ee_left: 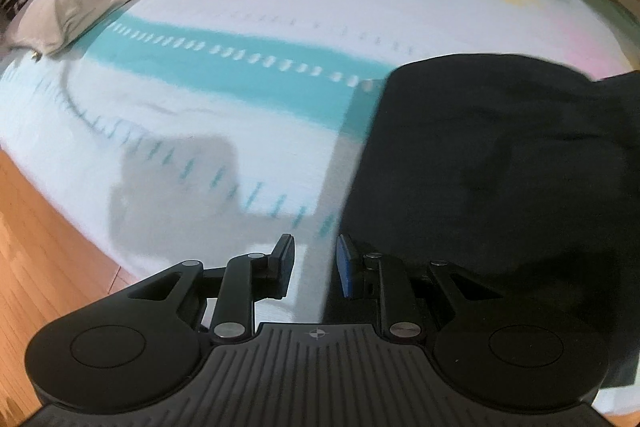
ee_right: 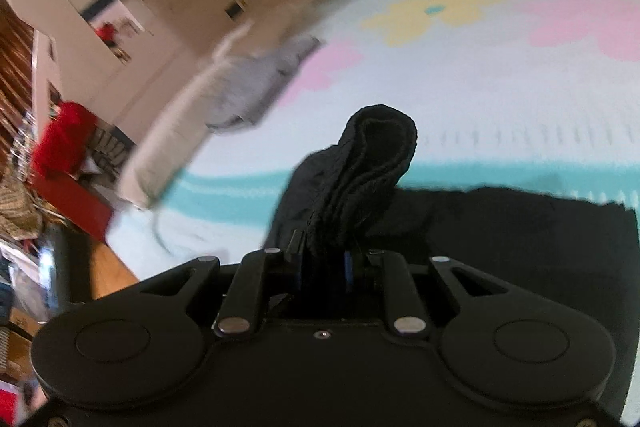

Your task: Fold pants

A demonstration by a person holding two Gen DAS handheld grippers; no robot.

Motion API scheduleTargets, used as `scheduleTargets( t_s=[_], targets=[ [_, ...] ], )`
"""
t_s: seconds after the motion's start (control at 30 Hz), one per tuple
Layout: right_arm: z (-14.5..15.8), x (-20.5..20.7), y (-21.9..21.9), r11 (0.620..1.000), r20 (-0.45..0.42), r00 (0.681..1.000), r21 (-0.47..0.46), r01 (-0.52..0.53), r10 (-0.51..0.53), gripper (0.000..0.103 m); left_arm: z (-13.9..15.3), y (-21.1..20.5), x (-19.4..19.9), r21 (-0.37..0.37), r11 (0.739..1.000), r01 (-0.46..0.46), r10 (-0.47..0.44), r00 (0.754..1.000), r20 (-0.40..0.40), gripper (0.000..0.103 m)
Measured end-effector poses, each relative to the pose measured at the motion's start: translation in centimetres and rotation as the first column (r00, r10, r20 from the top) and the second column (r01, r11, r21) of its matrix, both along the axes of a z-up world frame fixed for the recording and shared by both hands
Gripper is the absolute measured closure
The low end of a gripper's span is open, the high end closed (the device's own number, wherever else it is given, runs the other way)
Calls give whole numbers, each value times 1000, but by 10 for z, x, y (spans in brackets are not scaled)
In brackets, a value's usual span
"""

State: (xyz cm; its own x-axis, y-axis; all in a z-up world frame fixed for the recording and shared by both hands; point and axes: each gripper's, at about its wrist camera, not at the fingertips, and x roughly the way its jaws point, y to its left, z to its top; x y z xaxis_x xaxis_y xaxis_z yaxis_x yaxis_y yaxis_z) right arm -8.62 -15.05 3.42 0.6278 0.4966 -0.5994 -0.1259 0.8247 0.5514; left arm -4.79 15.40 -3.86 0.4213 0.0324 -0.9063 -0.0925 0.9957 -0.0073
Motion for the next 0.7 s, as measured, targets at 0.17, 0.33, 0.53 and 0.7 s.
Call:
scheduleTargets(
  t_s=[0.17,0.33,0.53,0.7],
  targets=[
    [18,-17,-19,1000,35,999,-2,18,-18,77,2,7,1,-19,999,-31,31,1000,1,80],
    [10,-27,-48,995,5,996,-37,89,-89,77,3,-2,0,-17,1000,-8,8,1000,7,80],
    [-25,-33,-74,969,-93,980,-195,153,-174,77,5,-28,0,5,998,56,-56,998,23,80],
    [-64,-32,-79,956,-192,964,-265,129,-183,77,4,-52,-2,17,993,115,-116,993,29,80]
  ],
)
